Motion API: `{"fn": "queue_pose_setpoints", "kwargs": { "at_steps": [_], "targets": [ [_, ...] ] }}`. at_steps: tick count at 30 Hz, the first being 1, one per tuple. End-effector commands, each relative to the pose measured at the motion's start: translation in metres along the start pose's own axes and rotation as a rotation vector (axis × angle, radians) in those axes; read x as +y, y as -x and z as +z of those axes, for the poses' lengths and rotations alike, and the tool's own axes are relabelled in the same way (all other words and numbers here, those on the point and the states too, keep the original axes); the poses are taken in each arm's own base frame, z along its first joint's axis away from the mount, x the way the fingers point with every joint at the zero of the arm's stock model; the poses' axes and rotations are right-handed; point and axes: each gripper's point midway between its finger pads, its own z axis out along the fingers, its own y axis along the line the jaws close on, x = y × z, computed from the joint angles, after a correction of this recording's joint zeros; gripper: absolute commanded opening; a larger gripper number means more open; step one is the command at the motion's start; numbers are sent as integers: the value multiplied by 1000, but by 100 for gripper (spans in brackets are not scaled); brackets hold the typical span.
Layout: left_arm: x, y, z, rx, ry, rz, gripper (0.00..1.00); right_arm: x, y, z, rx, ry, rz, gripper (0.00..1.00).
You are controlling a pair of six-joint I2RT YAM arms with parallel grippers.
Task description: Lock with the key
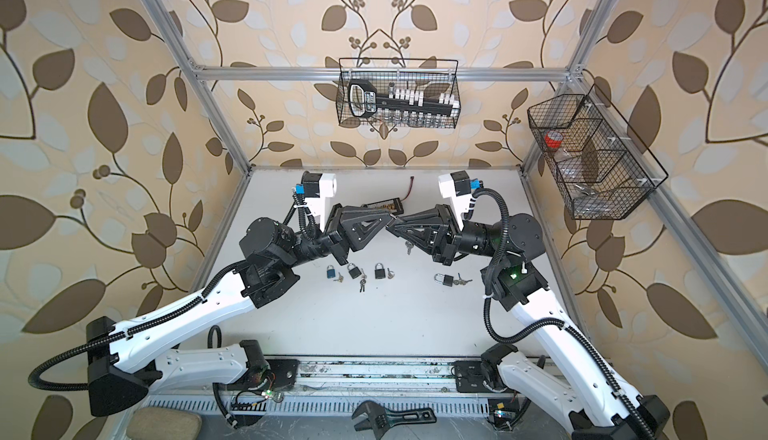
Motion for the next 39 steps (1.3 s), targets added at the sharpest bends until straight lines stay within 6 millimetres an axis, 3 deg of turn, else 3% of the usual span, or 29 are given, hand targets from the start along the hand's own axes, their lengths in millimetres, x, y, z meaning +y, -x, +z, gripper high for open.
{"fn": "queue_pose_setpoints", "kwargs": {
  "at_steps": [1,4,10,13,15,19,24,26,30,34,36,39],
  "targets": [
    [-1,-91,-4,323,-30,-117,0,-16,27,-1,-116,-126,-73,0],
    [-4,-100,2,379,-62,-122,0,-11,36,2,-134,-101,-79,0],
    [-18,-148,20,481,-156,-185,0,1,61,10,-164,-53,-120,0],
    [-15,-153,20,459,-150,-207,0,3,61,10,-153,-56,-139,0],
    [-5,-144,13,412,-86,-195,0,-1,53,10,-118,-68,-139,0],
    [17,-93,-14,294,-6,-169,0,-6,21,5,-21,-80,-124,0],
    [31,-36,-51,197,89,-115,0,-14,-24,-12,94,-139,-101,43],
    [31,-21,-61,177,117,-91,0,-17,-40,-19,127,-164,-91,54],
    [27,-5,-74,147,152,-56,0,-25,-62,-37,140,-256,-82,57],
    [25,-1,-78,127,150,-59,0,-42,-73,-51,81,-362,-7,57],
    [24,-2,-77,119,137,-74,0,-45,-80,-50,45,-336,66,57],
    [22,-2,-74,118,112,-99,0,-34,-80,-46,-55,-196,147,56]
  ]
}}
